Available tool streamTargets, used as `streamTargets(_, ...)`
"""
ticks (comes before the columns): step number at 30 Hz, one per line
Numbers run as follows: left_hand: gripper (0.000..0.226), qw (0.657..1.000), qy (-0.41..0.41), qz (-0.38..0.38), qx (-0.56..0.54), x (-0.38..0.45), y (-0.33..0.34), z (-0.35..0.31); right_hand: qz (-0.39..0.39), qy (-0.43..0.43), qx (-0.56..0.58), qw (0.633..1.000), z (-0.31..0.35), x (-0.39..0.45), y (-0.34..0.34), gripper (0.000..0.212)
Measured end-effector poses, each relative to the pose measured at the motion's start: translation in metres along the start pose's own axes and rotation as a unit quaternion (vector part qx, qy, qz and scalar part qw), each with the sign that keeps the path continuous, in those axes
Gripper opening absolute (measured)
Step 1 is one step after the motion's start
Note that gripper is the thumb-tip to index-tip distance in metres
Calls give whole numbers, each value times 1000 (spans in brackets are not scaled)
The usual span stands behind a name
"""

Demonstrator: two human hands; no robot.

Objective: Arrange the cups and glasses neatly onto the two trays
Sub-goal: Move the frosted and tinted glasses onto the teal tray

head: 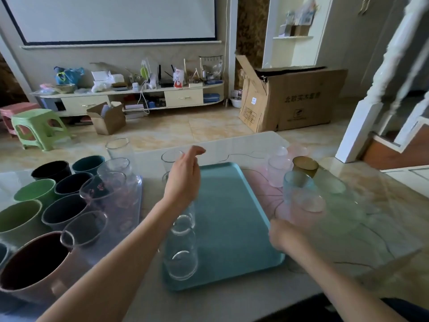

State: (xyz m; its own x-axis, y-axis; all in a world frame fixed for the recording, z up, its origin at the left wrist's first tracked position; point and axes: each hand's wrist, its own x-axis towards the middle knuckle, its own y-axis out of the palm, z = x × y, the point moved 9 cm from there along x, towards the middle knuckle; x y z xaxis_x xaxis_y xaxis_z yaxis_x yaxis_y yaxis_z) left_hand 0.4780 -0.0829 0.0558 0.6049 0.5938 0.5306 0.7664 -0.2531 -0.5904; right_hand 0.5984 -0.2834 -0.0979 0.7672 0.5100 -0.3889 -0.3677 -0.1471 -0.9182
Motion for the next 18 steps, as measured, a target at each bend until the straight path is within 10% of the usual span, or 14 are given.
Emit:
streamTargets(8,60,897,228,313,213,36,190,-80,61,-45,-90,993,11,-6,-1,38)
streamTargets(18,8,904,276,262,196,52,238,-79,80,-75,59,992,1,3,-15,32)
